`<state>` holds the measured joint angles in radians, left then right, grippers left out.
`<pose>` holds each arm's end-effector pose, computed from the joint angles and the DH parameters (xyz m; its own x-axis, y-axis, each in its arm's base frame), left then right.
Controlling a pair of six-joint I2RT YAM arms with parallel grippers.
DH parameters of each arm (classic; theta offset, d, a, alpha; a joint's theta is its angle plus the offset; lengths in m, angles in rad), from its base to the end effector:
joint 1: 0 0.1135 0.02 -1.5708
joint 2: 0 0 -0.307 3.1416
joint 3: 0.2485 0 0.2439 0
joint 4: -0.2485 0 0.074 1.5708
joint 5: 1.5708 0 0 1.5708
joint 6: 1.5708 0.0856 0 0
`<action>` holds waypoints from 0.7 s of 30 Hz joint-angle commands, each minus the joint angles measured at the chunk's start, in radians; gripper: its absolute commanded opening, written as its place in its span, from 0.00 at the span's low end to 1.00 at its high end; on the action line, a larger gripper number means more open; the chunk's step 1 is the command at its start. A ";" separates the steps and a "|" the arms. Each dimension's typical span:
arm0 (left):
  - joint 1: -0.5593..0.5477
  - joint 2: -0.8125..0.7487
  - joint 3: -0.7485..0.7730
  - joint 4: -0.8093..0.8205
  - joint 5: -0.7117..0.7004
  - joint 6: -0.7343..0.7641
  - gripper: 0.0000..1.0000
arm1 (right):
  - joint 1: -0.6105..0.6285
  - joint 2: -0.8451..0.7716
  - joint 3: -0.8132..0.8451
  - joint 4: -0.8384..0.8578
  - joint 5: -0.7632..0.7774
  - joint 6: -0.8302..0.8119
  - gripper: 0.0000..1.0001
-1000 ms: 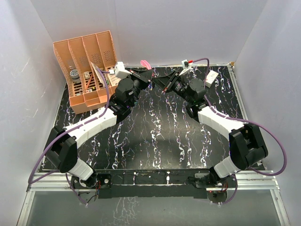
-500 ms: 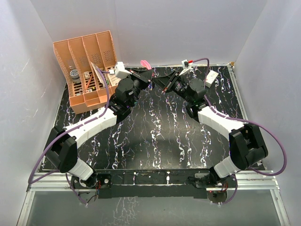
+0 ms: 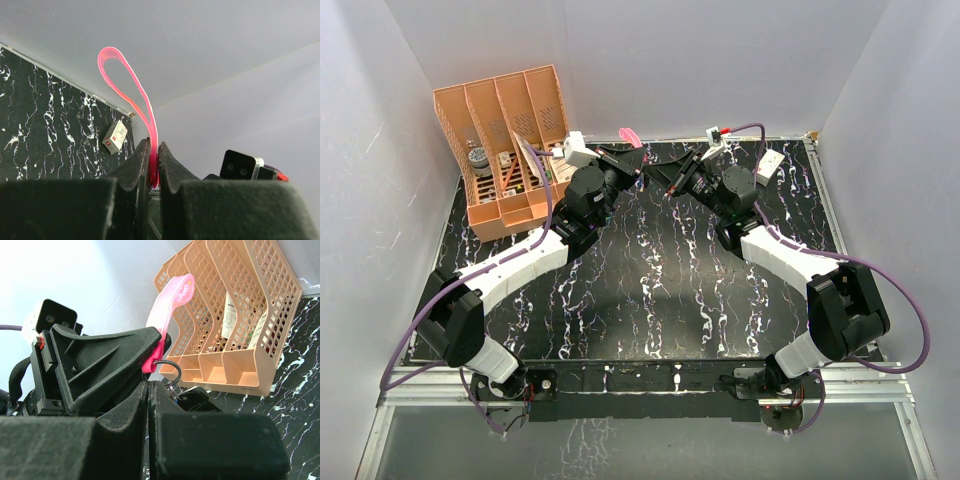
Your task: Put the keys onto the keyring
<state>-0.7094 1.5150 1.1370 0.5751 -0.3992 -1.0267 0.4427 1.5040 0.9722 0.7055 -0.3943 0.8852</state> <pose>0.3211 -0.2318 0.4185 -0.1891 -0.8766 -0.4425 0.2881 0.3813 -0.8784 0.3333 0.1944 0.3781 -0.4719 0.5672 -0.6750 -0.5878 0.3683 0.7204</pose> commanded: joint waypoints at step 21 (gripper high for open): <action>-0.005 -0.042 0.019 0.034 0.011 -0.016 0.00 | -0.005 -0.014 0.019 0.032 0.017 -0.005 0.00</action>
<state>-0.7094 1.5150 1.1370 0.5751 -0.3954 -1.0344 0.4427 1.5040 0.9718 0.7055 -0.3904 0.8852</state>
